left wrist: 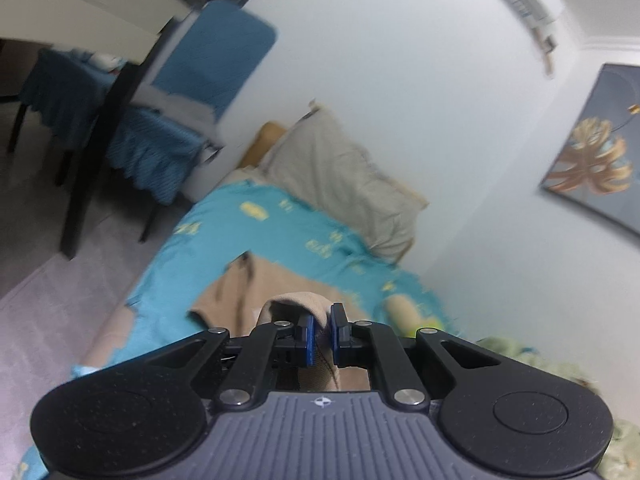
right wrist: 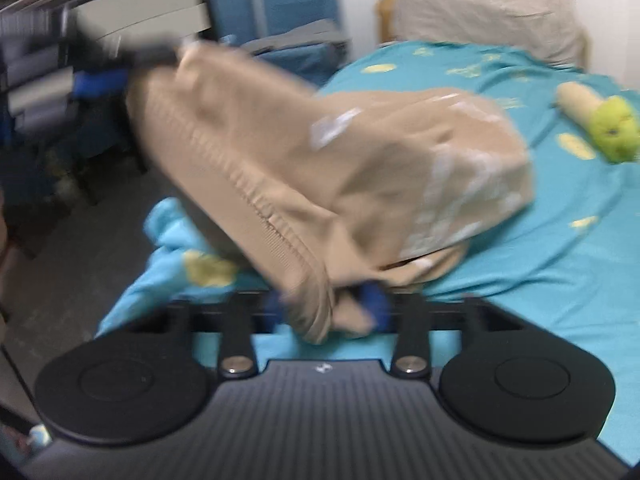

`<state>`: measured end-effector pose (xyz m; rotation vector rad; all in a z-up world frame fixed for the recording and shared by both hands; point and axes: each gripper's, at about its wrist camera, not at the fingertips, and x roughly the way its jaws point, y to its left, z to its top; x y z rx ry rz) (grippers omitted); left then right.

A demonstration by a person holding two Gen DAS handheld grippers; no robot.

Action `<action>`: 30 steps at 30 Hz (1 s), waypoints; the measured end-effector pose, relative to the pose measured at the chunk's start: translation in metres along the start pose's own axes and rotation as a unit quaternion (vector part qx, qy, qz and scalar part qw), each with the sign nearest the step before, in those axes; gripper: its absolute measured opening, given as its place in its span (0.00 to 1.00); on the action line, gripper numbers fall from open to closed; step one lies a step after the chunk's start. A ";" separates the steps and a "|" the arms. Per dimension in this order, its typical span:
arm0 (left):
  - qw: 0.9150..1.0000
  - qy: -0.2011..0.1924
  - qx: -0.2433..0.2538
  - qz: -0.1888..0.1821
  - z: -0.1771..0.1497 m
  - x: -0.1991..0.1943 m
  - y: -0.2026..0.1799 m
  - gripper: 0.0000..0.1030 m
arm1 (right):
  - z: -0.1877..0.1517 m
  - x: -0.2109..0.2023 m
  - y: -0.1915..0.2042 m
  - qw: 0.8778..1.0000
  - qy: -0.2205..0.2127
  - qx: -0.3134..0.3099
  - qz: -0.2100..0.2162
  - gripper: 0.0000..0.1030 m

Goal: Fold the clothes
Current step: 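Lift the T-shirt with both tools and shake it out above the bed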

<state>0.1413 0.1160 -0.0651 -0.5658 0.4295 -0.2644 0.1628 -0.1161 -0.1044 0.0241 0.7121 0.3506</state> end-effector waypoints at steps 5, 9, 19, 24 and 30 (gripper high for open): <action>0.998 0.042 0.040 -0.010 -0.011 0.011 -0.011 0.11 | 0.018 -0.038 -0.031 0.998 -0.026 0.057 -0.026 0.10; 0.992 0.072 0.103 -0.024 -0.031 0.013 -0.036 0.14 | 0.027 -0.062 -0.048 0.996 -0.055 0.055 -0.050 0.09; 0.945 0.153 0.283 0.060 -0.093 -0.001 -0.080 0.53 | 0.026 -0.054 -0.098 0.981 -0.066 0.181 0.004 0.09; 0.887 0.215 0.387 0.127 -0.134 0.009 -0.083 0.59 | 0.025 -0.063 -0.098 0.976 -0.094 0.197 0.024 0.09; 0.868 0.191 0.430 0.161 -0.144 0.019 -0.086 0.66 | 0.027 -0.070 -0.099 0.972 -0.115 0.203 0.026 0.09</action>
